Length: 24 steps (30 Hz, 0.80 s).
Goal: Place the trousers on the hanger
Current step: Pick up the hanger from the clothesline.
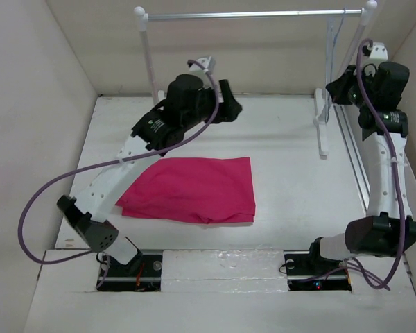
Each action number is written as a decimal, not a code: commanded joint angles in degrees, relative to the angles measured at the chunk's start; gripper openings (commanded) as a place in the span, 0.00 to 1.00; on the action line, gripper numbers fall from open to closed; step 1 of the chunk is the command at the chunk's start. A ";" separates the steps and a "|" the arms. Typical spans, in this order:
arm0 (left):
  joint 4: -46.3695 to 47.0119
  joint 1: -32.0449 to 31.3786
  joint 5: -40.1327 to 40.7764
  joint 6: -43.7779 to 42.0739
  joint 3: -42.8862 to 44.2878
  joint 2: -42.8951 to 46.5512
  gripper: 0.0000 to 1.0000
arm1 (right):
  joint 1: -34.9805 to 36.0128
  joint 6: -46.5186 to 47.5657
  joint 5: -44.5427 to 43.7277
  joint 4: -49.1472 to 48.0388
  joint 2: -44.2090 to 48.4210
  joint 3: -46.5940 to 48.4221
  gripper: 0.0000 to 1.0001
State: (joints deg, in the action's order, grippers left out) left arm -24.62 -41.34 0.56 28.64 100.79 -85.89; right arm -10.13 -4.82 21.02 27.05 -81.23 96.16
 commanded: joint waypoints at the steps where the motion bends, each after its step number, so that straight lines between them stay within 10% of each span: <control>1: -1.13 -6.72 1.81 -1.05 11.33 -5.94 0.63 | 1.77 2.45 1.40 -1.56 3.96 -7.63 0.00; 10: 1.68 -13.85 4.18 2.55 26.73 -24.22 0.64 | 9.24 2.54 -1.41 -1.12 20.12 -33.81 0.00; 24: 6.61 -13.85 7.96 9.15 23.83 -31.79 0.58 | 16.80 -0.10 -3.52 1.96 29.54 -42.28 0.00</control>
State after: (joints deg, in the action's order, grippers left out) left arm -21.96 -55.07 6.26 35.77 123.52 -118.50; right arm 4.60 -4.08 18.41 29.95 -53.78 54.41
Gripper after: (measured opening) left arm 0.587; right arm 0.034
